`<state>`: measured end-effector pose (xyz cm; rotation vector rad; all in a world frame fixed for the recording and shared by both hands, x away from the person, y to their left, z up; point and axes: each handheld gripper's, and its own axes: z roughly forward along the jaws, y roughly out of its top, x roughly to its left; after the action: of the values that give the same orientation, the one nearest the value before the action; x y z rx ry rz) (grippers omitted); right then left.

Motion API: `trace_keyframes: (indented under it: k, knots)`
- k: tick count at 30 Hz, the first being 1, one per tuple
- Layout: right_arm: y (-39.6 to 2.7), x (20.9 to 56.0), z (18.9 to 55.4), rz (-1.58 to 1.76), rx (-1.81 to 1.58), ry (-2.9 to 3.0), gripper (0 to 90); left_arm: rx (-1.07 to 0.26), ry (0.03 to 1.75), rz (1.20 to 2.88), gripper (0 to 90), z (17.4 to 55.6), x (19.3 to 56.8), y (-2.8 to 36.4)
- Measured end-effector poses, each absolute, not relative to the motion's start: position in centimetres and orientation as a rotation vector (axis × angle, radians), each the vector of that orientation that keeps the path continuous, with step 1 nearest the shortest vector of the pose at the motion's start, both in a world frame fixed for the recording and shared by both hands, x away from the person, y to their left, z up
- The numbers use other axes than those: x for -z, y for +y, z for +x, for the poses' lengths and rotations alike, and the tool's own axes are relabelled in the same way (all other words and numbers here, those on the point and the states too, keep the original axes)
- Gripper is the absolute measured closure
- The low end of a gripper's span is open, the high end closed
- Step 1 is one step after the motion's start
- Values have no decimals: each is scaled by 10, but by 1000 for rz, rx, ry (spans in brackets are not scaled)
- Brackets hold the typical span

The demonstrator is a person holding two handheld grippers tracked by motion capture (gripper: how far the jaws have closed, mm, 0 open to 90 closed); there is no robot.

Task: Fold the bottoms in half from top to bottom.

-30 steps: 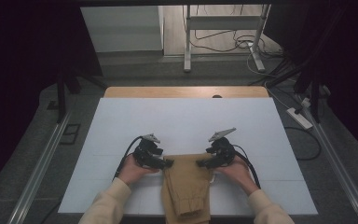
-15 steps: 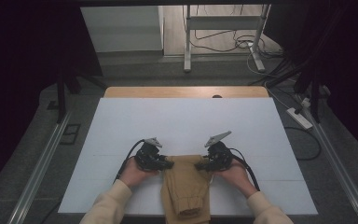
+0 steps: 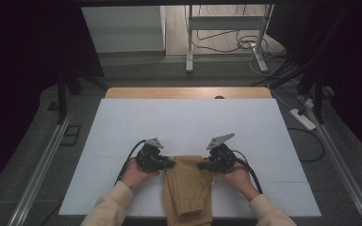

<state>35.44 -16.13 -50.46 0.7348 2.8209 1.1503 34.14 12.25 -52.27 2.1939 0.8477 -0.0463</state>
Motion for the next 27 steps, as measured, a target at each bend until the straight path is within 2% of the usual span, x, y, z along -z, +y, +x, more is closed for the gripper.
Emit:
trace_keyframes:
  k: [15, 27]
  knots:
    - [-161, 482, 360, 709, -1226, 2716, 770, -34, 848, 2121, 734, 349, 500, 129]
    - [-172, 473, 378, 739, -1258, 2650, 773, -70, 828, 2105, 737, 374, 486, 121]
